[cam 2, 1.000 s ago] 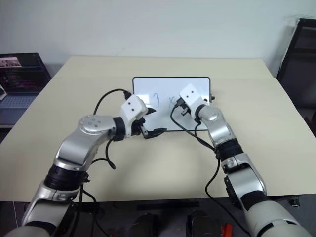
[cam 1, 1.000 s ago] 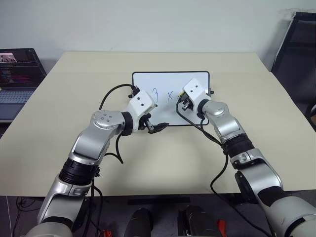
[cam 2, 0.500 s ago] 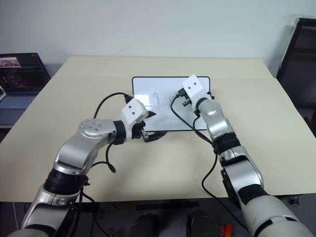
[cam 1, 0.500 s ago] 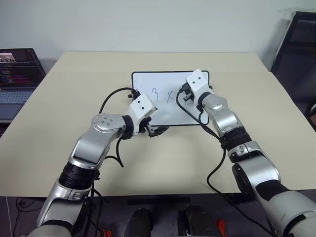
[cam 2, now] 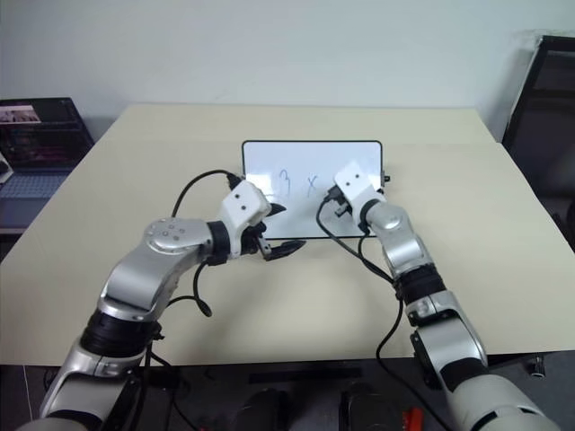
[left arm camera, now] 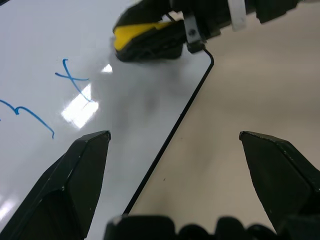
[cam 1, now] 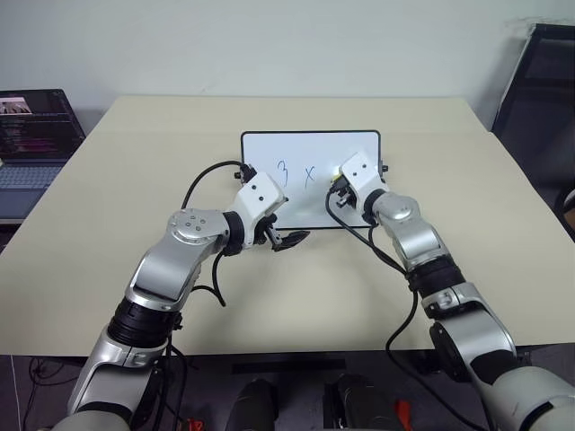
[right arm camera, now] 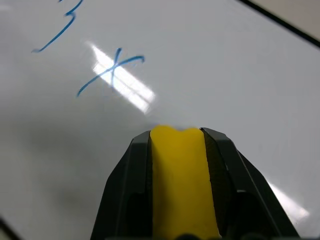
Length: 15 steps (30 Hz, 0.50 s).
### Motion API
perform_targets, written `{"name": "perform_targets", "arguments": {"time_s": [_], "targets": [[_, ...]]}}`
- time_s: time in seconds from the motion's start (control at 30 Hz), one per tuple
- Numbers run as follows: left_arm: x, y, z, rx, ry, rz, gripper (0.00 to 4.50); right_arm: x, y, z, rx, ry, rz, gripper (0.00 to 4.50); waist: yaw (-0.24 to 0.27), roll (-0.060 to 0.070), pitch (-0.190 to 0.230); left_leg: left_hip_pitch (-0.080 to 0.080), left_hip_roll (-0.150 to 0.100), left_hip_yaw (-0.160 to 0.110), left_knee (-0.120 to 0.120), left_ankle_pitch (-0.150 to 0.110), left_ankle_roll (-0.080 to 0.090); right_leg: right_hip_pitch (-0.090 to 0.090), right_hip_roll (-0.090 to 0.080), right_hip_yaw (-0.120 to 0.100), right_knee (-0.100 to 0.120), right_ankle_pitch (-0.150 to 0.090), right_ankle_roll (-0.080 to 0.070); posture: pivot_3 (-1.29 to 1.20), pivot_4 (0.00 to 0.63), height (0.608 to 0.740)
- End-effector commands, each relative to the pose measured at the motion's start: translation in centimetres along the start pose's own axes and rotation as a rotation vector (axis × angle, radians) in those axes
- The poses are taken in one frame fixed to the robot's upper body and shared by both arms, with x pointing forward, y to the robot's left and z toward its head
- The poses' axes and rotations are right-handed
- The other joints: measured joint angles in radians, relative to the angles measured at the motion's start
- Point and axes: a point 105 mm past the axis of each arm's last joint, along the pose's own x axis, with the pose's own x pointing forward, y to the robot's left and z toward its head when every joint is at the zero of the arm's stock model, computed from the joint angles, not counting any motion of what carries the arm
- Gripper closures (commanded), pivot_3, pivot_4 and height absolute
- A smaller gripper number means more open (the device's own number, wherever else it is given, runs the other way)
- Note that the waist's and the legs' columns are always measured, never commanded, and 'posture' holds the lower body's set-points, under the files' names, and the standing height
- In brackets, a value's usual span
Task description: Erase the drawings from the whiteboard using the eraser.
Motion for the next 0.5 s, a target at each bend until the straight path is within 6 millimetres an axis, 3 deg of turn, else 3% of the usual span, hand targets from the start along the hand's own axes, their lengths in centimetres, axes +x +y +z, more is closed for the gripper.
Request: {"name": "perform_targets", "arguments": {"time_s": [0.03,0.13,0.27,0.43,0.5], "targets": [[-0.3,0.1,1.2,0.033,-0.034,0.008,0.0,-0.8,1.0,-1.9,-0.015,0.073,0.026,3.4,0.0,0.0,0.0,0.002,0.0,-0.001,0.0,0.0,0.0,0.003,0.0,0.0,0.0,0.0,0.0,0.0,0.15,0.74],[-0.4,0.0,1.2,0.033,-0.033,0.007,0.0,-1.2,1.3,-2.2,-0.019,0.086,0.033,3.4,0.0,0.0,0.0,0.003,0.0,0.0,0.0,0.0,0.0,0.004,0.001,0.0,-0.001,-0.001,0.001,0.0,0.15,0.74],[-0.4,0.0,1.1,0.033,-0.032,0.005,0.0,-1.1,0.6,-1.1,-0.042,0.051,0.006,3.4,0.0,0.0,0.0,0.003,0.0,0.0,0.0,0.0,0.0,0.004,0.001,0.0,-0.001,-0.001,0.001,0.0,0.15,0.74],[-0.6,0.3,1.1,0.031,-0.031,0.021,0.0,-0.7,0.0,1.7,-0.039,-0.041,-0.017,3.4,0.0,0.0,0.001,0.003,0.0,0.001,0.0,0.0,0.0,0.003,0.001,0.001,-0.001,-0.001,0.001,0.0,0.15,0.74],[-0.8,0.8,0.9,0.012,-0.032,0.057,0.0,-1.1,0.4,4.0,0.005,-0.132,0.01,3.4,0.0,0.0,0.001,0.002,0.0,0.0,-0.001,0.0,0.0,0.002,0.001,0.001,-0.002,-0.001,0.001,0.0,0.15,0.74]]}}
